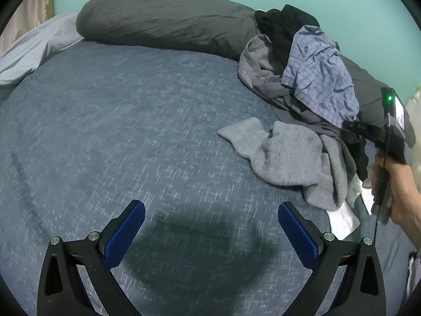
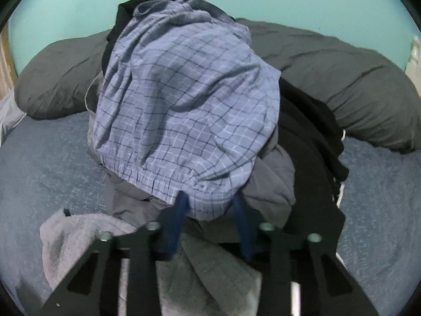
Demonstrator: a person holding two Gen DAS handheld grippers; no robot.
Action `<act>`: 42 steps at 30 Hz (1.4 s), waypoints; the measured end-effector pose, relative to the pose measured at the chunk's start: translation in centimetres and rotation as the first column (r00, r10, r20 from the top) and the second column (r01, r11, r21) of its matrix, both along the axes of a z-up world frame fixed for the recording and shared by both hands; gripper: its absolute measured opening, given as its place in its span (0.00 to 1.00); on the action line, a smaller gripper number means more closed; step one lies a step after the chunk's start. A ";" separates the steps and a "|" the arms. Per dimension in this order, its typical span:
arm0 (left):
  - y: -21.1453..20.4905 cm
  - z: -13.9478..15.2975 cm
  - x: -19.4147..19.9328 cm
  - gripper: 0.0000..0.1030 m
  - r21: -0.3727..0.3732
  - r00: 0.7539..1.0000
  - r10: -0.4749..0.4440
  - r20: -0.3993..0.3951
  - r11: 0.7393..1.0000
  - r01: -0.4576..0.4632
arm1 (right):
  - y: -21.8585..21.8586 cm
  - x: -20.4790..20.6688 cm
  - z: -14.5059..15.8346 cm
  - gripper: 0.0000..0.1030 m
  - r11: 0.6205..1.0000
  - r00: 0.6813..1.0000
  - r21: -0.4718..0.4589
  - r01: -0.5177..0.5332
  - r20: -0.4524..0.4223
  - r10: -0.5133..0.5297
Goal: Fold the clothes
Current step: 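Grasp the blue plaid shorts with the right gripper and lift them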
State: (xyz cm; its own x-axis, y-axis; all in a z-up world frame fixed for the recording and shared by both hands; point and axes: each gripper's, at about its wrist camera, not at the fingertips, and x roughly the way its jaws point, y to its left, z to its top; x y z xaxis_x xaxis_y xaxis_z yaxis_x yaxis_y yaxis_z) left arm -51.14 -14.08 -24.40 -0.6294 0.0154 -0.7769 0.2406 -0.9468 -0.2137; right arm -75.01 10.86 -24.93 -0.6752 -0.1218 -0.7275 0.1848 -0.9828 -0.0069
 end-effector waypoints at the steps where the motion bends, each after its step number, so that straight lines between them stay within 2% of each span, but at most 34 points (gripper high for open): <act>1: -0.1 -0.2 0.3 1.00 -0.002 1.000 0.002 0.000 1.000 -0.002 | 0.1 0.1 0.1 0.08 1.000 1.000 -0.009 -0.001 -0.006 0.001; 7: 0.1 -0.6 2.9 1.00 0.015 1.000 0.005 0.008 1.000 -0.006 | 1.3 3.4 2.3 0.05 0.995 0.993 -0.057 -0.076 -0.098 0.070; 13: 1.4 0.8 7.5 1.00 0.003 1.000 -0.011 -0.015 1.000 0.011 | 2.9 9.7 5.2 0.05 0.972 0.977 -0.162 -0.167 -0.156 0.142; 21: 3.4 2.2 15.6 1.00 0.011 0.999 -0.023 -0.043 1.000 0.023 | 3.2 20.5 11.3 0.05 0.942 0.940 -0.205 -0.265 -0.275 0.204; 28: 4.8 3.4 23.1 1.00 0.051 0.996 -0.021 -0.086 0.998 0.026 | 4.6 30.0 17.0 0.05 0.919 0.915 -0.238 -0.313 -0.334 0.225; 37: 6.0 5.5 33.1 1.00 0.085 0.986 -0.040 -0.160 0.995 0.054 | 5.7 45.0 21.5 0.05 0.875 0.875 -0.271 -0.401 -0.395 0.279; 42: 6.3 6.8 38.8 1.00 0.103 0.979 -0.051 -0.199 0.992 0.072 | 5.4 54.1 23.6 0.05 0.859 0.852 -0.251 -0.446 -0.414 0.321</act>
